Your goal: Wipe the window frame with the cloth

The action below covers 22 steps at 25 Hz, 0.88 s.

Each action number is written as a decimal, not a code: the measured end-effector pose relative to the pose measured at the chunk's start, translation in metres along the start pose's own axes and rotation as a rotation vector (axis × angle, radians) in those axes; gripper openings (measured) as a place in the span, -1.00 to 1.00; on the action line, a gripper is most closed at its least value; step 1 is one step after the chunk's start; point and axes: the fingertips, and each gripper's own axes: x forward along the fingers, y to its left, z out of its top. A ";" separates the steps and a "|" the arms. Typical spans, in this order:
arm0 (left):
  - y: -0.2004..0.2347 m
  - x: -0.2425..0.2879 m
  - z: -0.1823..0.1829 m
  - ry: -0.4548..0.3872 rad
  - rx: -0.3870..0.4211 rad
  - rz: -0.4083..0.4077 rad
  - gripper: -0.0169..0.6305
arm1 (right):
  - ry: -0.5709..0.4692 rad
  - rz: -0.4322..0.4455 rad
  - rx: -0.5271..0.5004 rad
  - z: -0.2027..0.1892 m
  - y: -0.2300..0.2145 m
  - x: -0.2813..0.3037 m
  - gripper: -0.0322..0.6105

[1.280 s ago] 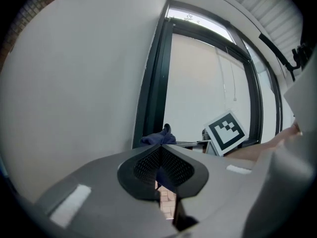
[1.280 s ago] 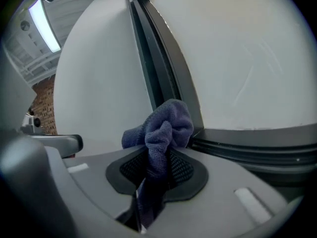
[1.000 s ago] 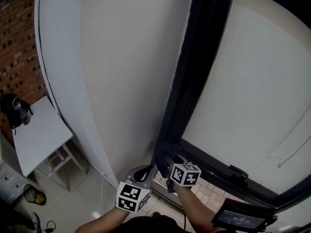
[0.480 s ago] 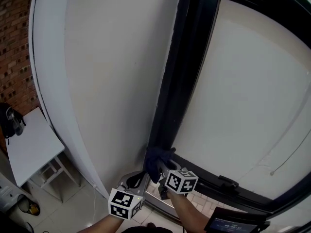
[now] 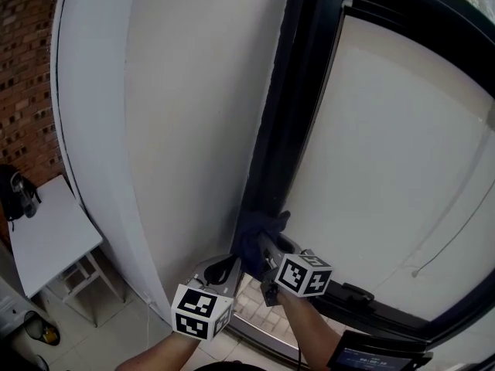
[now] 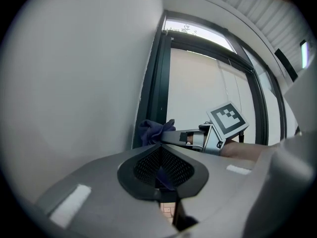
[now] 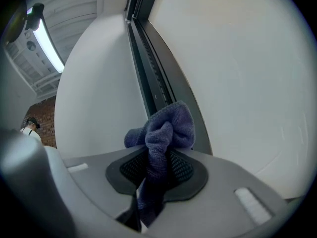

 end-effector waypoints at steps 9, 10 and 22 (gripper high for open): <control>-0.023 0.007 0.060 -0.079 0.065 -0.029 -0.97 | -0.081 -0.015 -0.142 0.078 0.019 -0.008 -0.63; -0.024 0.008 0.065 -0.086 0.069 -0.027 -0.97 | -0.091 -0.015 -0.155 0.086 0.021 -0.008 -0.63; -0.030 0.014 0.149 -0.200 0.104 -0.033 -0.97 | -0.166 0.005 -0.324 0.179 0.051 -0.013 -0.63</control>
